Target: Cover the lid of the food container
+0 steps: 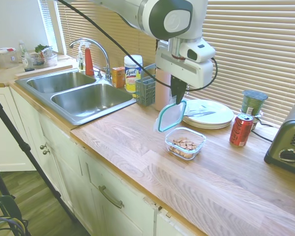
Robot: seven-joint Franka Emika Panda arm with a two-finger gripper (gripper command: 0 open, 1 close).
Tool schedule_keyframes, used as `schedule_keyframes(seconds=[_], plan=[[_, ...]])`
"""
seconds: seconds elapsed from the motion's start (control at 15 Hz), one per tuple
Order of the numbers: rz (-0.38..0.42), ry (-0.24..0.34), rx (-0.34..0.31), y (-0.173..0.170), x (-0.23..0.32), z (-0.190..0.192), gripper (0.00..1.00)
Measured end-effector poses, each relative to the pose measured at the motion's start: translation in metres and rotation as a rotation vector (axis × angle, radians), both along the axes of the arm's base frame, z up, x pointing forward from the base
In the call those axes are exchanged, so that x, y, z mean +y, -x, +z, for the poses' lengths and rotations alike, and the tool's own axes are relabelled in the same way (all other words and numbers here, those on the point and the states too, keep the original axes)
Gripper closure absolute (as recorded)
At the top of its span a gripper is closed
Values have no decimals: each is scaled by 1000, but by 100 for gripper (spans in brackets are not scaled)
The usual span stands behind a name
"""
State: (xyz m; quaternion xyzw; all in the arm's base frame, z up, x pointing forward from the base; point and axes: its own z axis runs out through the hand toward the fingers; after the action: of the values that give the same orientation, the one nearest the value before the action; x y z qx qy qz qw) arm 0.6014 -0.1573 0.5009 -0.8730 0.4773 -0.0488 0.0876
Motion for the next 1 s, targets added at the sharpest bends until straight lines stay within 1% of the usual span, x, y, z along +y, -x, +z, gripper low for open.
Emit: schedule_keyframes(seconds=[0.2,0.6,0.8,1.0], plan=[[-14,-27,2,6,-24,-7,100],[-34,-78,24,11,-71,-43,100],[-49,-94,25,12,-93,-53,100],[-57,-103,30,5,-109,-66,100]])
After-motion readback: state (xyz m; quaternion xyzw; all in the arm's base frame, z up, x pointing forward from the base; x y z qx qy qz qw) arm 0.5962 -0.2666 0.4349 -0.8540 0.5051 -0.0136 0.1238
